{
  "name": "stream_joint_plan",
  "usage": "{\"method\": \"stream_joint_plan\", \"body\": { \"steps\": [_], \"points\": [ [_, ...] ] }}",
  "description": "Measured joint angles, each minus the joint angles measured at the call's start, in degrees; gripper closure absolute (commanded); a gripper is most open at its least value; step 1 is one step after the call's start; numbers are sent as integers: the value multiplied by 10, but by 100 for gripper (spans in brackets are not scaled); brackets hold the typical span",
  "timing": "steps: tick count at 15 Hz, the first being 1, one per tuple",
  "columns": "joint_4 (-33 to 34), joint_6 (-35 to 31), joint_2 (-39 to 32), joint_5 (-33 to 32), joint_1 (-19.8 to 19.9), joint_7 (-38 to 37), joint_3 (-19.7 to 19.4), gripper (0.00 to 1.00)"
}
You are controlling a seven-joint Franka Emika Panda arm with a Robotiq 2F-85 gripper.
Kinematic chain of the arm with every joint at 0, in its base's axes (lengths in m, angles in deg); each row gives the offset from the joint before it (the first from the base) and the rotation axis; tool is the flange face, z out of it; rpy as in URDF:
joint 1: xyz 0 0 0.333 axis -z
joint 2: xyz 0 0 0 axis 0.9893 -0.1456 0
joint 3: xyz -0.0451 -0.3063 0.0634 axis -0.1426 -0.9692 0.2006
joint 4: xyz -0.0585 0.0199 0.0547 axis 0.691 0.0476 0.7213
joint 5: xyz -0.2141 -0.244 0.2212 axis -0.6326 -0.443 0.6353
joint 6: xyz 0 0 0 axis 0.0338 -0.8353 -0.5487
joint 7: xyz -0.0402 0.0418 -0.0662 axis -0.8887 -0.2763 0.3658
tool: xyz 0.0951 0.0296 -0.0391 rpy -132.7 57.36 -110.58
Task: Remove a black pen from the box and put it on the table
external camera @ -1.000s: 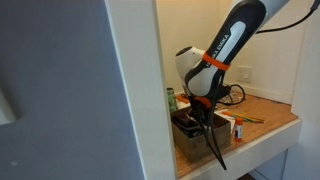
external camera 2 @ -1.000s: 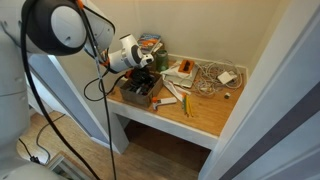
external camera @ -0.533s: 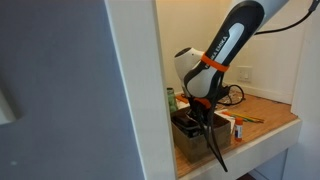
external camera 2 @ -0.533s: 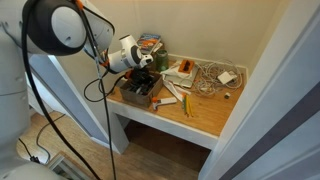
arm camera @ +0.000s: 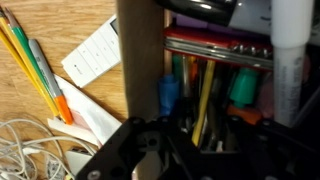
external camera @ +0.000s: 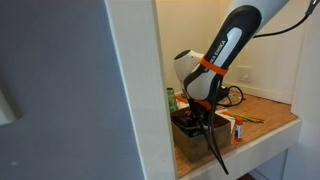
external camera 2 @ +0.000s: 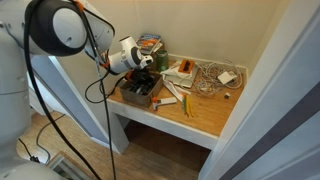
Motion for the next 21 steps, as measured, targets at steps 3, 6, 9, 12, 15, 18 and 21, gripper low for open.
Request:
{"method": "stream_joint_plan", "body": {
  "steps": [3,6,9,12,15,18,21],
  "points": [
    [4,-7,-5,0,-1,1,-5,75],
    [7,-13,-8,0,-5,3,-11,75],
    [8,-18,-10,0,-9,5,-16,71],
    [8,-21,-12,-2,-15,11,-20,78],
    [8,-26,-15,-9,-22,13,-26,99],
    [10,-33,-19,-19,-31,15,-35,97],
    [10,-36,-21,-21,-35,16,-41,97]
  ]
}}
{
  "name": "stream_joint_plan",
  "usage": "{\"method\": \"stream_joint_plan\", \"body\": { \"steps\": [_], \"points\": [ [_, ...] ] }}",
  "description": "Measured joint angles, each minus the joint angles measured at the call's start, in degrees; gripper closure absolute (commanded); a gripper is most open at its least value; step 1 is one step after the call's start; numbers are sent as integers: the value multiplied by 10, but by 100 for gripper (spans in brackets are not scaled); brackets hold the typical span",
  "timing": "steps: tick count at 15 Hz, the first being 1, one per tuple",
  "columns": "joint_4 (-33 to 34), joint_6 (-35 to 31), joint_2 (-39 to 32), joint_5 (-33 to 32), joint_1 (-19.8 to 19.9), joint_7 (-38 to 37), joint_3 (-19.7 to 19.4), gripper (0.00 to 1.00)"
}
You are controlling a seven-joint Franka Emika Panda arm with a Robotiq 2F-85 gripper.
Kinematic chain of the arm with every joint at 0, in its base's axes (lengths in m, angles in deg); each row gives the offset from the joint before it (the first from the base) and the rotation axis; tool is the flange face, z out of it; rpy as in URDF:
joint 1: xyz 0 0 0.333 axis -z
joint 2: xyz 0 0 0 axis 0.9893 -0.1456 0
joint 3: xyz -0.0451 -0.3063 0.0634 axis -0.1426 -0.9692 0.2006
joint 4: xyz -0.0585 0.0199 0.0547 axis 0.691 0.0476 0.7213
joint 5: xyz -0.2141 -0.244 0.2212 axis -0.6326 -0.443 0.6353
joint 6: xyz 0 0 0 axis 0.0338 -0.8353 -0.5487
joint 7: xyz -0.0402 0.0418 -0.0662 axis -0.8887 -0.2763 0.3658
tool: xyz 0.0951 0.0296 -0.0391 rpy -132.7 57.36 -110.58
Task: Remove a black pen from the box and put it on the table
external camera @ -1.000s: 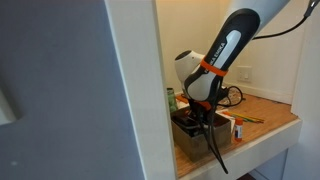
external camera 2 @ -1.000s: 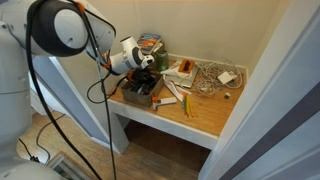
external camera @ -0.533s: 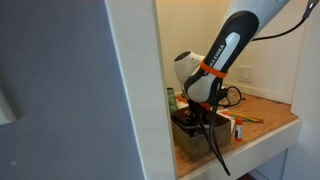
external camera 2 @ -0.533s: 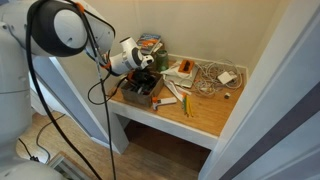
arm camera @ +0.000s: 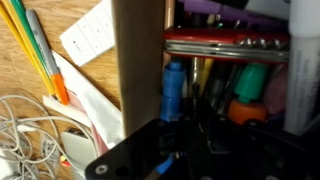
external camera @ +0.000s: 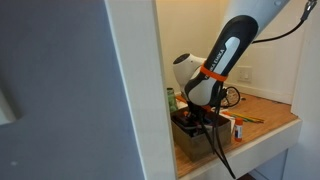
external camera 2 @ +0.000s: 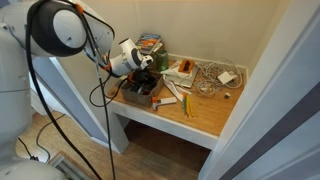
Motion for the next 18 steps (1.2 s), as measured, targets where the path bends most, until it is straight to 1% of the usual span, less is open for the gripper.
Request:
{"method": "stream_joint_plan", "body": {
  "steps": [6,14,16,18],
  "points": [
    [1,0,11,0,-5,0,-2,97],
    [2,0,96,0,-15,-12,-3,97],
    [2,1,109,-2,-15,-19,-7,97],
    [3,3,118,-19,-15,-32,-17,97]
  ]
}}
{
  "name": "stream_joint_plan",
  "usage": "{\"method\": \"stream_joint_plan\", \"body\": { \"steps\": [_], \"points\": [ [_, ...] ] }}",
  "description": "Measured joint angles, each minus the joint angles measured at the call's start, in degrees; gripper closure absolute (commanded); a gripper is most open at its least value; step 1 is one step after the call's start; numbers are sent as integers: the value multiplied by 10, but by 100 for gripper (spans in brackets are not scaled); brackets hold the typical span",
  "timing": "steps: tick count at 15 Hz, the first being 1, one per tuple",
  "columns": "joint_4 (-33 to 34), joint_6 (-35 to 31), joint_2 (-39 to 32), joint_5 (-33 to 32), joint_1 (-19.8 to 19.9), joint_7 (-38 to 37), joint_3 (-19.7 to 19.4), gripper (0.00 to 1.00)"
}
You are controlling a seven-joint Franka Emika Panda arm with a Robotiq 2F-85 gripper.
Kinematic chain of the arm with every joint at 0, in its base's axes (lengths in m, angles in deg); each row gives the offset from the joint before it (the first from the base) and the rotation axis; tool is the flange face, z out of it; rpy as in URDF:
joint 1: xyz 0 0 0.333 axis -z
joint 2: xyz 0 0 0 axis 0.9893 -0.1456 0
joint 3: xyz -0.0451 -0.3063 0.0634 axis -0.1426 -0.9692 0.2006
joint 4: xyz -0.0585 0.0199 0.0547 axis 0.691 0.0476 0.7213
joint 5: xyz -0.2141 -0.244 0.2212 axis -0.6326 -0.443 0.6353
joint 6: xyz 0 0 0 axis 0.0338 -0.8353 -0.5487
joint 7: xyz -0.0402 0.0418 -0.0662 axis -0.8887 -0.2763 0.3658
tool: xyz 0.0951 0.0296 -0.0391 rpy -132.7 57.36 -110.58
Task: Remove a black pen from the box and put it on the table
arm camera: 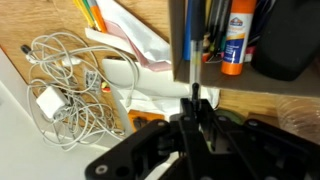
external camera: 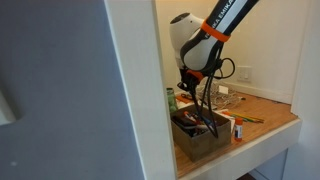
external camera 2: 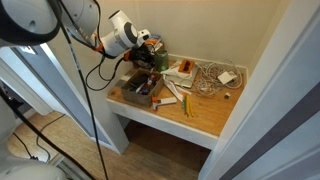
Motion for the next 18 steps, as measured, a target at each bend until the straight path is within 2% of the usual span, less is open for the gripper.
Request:
{"method": "stream_joint_plan", "body": {
  "steps": [4,7,11,18],
  "points": [
    [2,16,10,-65,5,-34,-30,97],
    [8,38,10,-104,27,-45,-39,97],
    [8,62,1,-128,68,-46,-39,97],
    [11,50,-59,-150,130,-46,-41,97]
  ]
}}
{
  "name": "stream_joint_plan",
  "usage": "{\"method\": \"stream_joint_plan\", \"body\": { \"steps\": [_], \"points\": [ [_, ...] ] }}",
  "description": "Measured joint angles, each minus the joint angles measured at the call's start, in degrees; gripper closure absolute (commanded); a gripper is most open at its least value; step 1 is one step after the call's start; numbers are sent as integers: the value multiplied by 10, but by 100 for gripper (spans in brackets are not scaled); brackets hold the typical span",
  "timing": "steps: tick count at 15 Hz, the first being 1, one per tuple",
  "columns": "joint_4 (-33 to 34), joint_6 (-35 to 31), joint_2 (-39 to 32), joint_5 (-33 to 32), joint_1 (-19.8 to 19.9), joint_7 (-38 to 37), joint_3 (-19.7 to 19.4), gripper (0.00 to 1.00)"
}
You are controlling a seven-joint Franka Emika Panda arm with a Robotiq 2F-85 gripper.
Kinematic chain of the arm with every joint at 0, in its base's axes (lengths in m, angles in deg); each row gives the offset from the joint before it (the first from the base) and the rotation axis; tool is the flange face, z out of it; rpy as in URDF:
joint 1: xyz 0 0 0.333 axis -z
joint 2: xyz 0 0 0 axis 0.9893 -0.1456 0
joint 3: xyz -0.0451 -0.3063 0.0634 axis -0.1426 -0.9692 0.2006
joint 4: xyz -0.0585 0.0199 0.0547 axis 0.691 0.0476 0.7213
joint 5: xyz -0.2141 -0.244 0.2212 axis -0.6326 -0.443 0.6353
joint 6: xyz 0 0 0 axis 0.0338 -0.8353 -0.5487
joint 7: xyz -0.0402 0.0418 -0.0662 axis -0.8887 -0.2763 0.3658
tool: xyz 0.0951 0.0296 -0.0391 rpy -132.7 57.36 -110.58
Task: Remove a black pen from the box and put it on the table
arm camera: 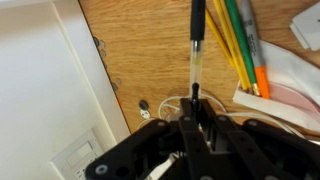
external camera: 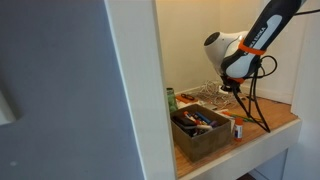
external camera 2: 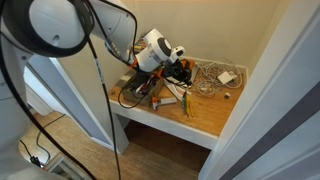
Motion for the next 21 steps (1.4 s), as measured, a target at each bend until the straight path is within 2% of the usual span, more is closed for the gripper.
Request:
{"method": "stream_joint_plan", "body": {
  "steps": [6,14,15,21],
  "points": [
    [18,-50,-58,-34,25,1,-15,97],
    [64,-92,-138,-57,35,1,-41,97],
    [68,-94,-146,-57,36,1,-43,66],
    [80,-95,-169,-57,36,5,-42,26]
  ]
}}
